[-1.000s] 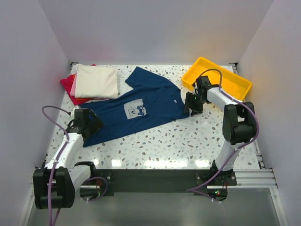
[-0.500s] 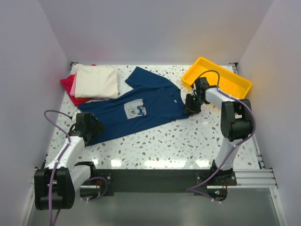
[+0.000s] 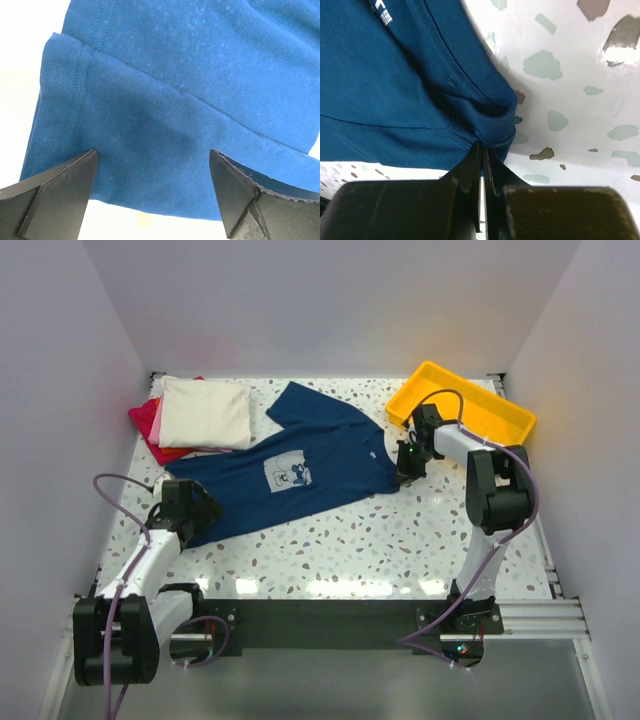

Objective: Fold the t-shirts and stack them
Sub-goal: Fold the tshirt

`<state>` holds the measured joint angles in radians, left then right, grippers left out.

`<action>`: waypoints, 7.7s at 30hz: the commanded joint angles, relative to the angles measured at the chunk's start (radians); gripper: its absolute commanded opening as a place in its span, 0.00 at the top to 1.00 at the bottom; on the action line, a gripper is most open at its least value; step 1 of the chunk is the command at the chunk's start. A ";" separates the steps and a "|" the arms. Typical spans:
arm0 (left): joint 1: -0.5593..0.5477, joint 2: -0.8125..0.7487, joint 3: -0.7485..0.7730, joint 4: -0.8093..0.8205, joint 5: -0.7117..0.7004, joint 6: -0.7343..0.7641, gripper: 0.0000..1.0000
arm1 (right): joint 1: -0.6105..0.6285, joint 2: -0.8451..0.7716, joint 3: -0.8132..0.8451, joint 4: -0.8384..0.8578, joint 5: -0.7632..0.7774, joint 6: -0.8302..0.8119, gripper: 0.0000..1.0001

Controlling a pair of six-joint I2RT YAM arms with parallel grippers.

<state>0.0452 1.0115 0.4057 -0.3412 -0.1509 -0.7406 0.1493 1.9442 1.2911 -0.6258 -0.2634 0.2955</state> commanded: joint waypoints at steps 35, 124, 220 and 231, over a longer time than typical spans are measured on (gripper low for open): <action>-0.004 0.042 -0.018 -0.035 -0.007 -0.006 0.02 | -0.036 0.119 0.390 -0.313 0.219 -0.114 0.76; -0.139 0.466 0.243 0.242 0.209 0.076 0.01 | 0.207 0.004 -0.018 0.046 -0.004 0.056 0.52; -0.111 0.377 0.493 0.005 -0.182 0.181 0.15 | 0.156 0.404 0.582 0.173 0.326 -0.116 0.92; -0.045 0.515 0.501 0.119 -0.151 0.193 0.34 | 0.157 0.309 0.456 0.207 0.311 -0.088 1.00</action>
<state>-0.0216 1.4784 0.8848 -0.2962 -0.3092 -0.5777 0.3073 2.2951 1.7950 -0.3843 0.0563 0.1970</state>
